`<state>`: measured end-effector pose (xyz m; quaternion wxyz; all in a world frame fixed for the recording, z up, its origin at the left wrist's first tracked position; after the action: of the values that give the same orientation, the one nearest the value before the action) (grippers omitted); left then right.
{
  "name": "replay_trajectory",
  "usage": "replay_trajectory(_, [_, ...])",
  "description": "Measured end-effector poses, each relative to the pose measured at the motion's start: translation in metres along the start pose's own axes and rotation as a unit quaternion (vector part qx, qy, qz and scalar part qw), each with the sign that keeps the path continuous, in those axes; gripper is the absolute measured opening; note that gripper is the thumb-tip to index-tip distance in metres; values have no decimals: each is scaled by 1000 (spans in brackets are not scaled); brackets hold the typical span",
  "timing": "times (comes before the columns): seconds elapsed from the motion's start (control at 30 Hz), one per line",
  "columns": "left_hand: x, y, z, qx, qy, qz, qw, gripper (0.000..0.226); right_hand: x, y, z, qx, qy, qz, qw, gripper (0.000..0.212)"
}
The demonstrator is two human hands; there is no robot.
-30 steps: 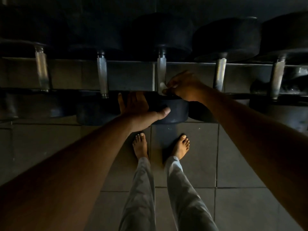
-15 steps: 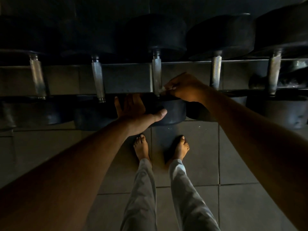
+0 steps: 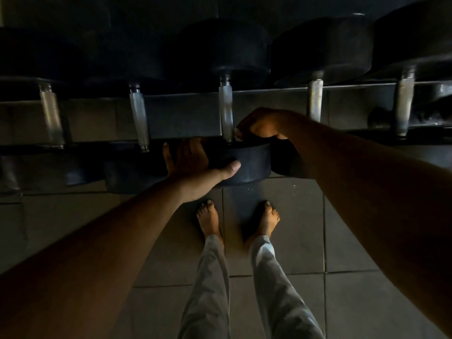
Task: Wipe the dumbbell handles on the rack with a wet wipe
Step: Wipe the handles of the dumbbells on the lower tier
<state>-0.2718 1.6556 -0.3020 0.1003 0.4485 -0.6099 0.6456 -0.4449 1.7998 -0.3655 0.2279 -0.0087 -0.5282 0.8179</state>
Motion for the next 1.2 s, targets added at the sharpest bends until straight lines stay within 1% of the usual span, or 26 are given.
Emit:
replay_trajectory(0.13, [3, 0, 0, 7, 0, -1, 1000, 115, 1, -4, 2, 21, -15, 1, 1000, 35])
replay_trajectory(0.2, [4, 0, -1, 4, -1, -4, 1000, 113, 2, -9, 2, 36, -26, 5, 999, 37])
replay_trajectory(0.3, [2, 0, 0, 1, 5, -4, 1000, 115, 5, -20, 2, 68, -31, -1, 997, 44])
replay_trajectory(0.33, [1, 1, 0, -2, 7, -4, 1000, 115, 7, -23, 0, 81, -26, -6, 996, 41])
replay_trajectory(0.4, [0, 1, 0, -5, 10, -6, 1000, 115, 8, -27, 0, 117, -8, -25, 993, 34])
replay_trajectory(0.47, [1, 2, 1, -5, 4, -12, 1000, 111, 7, -30, 5, 170, 45, -57, 983, 27])
replay_trajectory(0.53, [2, 2, 0, -7, -5, -16, 1000, 107, 3, -29, 10, 222, 64, -94, 968, 27])
replay_trajectory(0.6, [2, 1, 0, -8, -3, -21, 1000, 107, -4, -25, 10, 247, 40, -107, 962, 25])
replay_trajectory(0.63, [1, 1, 0, -8, -2, -27, 1000, 107, -7, -24, 11, 255, 14, -105, 961, 21])
replay_trajectory(0.7, [1, 1, 0, -6, -3, -33, 999, 107, -13, -22, 13, 268, -39, -82, 959, 12])
replay_trajectory(0.77, [0, 2, 1, -6, -1, -31, 999, 108, -13, -23, 17, 261, -71, -50, 962, 10])
replay_trajectory(0.8, [-1, 2, 1, -7, -2, -31, 999, 109, -12, -24, 17, 258, -88, -48, 961, 11])
replay_trajectory(0.87, [-2, 3, 2, -8, -4, -34, 999, 110, -9, -22, 16, 259, -95, -82, 958, 13])
replay_trajectory(0.97, [-2, 3, 2, -9, -13, -43, 999, 105, -8, -15, 13, 285, -56, -178, 940, 19])
replay_trajectory(1.03, [-3, 3, 2, -13, -18, -47, 999, 103, -10, -13, 16, 299, -46, -227, 926, 27])
replay_trajectory(1.13, [-5, 3, 3, -24, -12, -46, 999, 106, -11, -15, 29, 335, -63, -306, 889, 33])
replay_trajectory(1.2, [-6, 5, 5, -30, -16, -43, 998, 108, -11, -13, 40, 333, -90, -373, 861, 34])
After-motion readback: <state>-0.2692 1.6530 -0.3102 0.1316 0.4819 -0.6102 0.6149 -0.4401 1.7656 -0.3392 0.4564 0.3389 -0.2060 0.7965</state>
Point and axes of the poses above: each hand's wrist, its own y-axis towards the middle knuckle, its own x-axis out of the back of the hand, z = x × y, the point moved 2 cm from there along y, towards the middle knuckle, and after that the axes turned 14 degrees about y, right-handed, at the moved point
